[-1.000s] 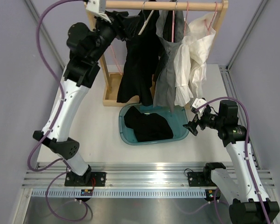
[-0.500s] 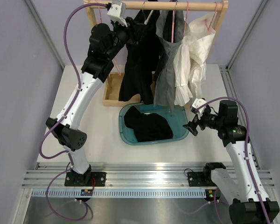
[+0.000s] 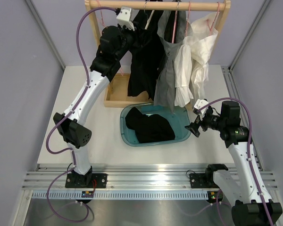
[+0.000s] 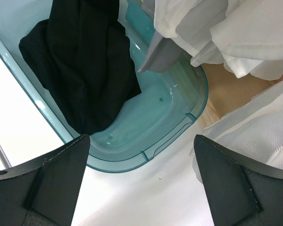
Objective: Remove the skirt from the hanger
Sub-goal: Pick up the hanger from the clothesline.
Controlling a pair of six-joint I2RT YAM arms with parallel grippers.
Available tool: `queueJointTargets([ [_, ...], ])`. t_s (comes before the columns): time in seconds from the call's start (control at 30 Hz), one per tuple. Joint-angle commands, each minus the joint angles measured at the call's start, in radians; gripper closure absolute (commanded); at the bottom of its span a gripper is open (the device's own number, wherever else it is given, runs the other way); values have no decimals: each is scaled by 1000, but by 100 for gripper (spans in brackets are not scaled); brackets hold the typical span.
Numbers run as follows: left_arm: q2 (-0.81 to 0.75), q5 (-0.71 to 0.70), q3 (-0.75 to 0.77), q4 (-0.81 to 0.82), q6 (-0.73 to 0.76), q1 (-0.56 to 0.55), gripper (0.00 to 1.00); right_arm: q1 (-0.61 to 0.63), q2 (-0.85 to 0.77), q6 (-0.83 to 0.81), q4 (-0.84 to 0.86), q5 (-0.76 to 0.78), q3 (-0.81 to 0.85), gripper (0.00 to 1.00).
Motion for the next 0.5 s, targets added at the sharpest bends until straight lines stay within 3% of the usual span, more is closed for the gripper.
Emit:
queueJointTargets([
  [0.0,-4,-3,-1,37,17,4,64,-9,1,-21,3,-27,4,1],
  [0.13,-4,-5,-3,37,16,4,58,-7,-2,-22,2,-27,4,1],
  [0.47,21,-69,-47,28,71,-13,58,-9,-5,-22,2,-24,4,0],
])
